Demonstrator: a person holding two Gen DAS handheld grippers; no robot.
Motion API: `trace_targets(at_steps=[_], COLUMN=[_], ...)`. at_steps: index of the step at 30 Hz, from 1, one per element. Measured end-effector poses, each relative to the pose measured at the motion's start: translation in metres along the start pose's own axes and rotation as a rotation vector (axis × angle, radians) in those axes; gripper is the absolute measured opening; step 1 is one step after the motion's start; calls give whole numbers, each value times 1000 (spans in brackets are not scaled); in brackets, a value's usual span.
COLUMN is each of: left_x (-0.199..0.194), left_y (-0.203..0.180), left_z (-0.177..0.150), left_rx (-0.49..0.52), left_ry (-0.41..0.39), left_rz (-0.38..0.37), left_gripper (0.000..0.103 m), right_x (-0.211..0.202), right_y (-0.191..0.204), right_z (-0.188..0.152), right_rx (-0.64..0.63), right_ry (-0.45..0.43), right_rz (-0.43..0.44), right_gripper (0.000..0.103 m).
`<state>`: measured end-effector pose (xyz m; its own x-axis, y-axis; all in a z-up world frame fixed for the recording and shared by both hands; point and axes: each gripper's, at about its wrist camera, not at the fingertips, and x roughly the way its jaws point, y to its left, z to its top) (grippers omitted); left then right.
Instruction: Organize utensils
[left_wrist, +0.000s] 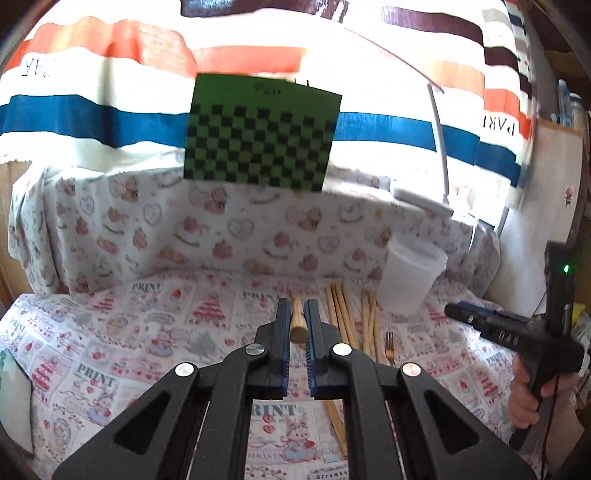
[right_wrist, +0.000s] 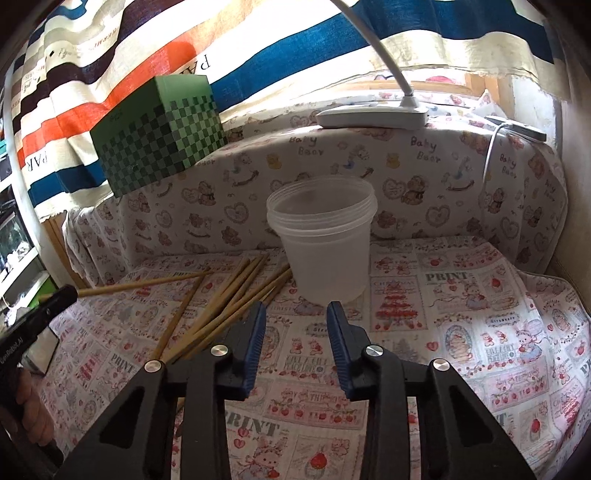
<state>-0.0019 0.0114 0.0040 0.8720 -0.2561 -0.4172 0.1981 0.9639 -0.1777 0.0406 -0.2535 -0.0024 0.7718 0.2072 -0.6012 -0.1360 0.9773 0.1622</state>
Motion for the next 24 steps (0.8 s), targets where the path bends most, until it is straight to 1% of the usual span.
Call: trace_targets(at_steps=[1, 2, 3, 5, 6, 8, 11, 13, 17, 18, 20, 21, 23, 24], left_x=[-3, -5, -6, -6, -5, -4, -5, -6, -6, -6, -5, -5, -5, -6], left_y=[2, 3, 3, 6, 6, 6, 4, 3, 4, 5, 8, 9, 10, 9], left_z=[1, 3, 3, 5, 5, 4, 2, 0, -1, 0, 0, 0, 0, 0], left_rx=[5, 9, 9, -7, -16, -18, -9, -11, -21, -28, -49, -59, -62, -60], left_ry=[-12, -23, -29, -34, -34, -37, -46, -50, -57, -55, -52, -48, -45, -49], left_rz=[3, 14, 22, 30, 30, 35, 57, 63, 81, 77, 73, 69, 63, 66], left_gripper=[6, 6, 6, 6, 6, 6, 6, 6, 6, 6, 6, 6, 6, 6], right_x=[2, 4, 9, 24, 33, 51, 74, 85, 99, 98, 98, 98, 96, 95], right_y=[9, 18, 23, 23, 23, 25, 27, 28, 36, 37, 37, 36, 31, 28], right_z=[-2, -2, -1, 3, 5, 8, 8, 6, 1, 2, 1, 1, 0, -1], right_rx=[-49, -83, -83, -15, 17, 32, 66, 83, 37, 26, 23, 36, 56, 67], right_ry=[8, 29, 61, 151, 192, 254, 314, 321, 336, 320, 319, 321, 324, 321], right_rz=[-6, -14, -17, 51, 68, 7, -7, -5, 11, 8, 15, 28, 46, 56], right_gripper=[31, 31, 31, 30, 30, 29, 28, 28, 27, 27, 19, 13, 10, 7])
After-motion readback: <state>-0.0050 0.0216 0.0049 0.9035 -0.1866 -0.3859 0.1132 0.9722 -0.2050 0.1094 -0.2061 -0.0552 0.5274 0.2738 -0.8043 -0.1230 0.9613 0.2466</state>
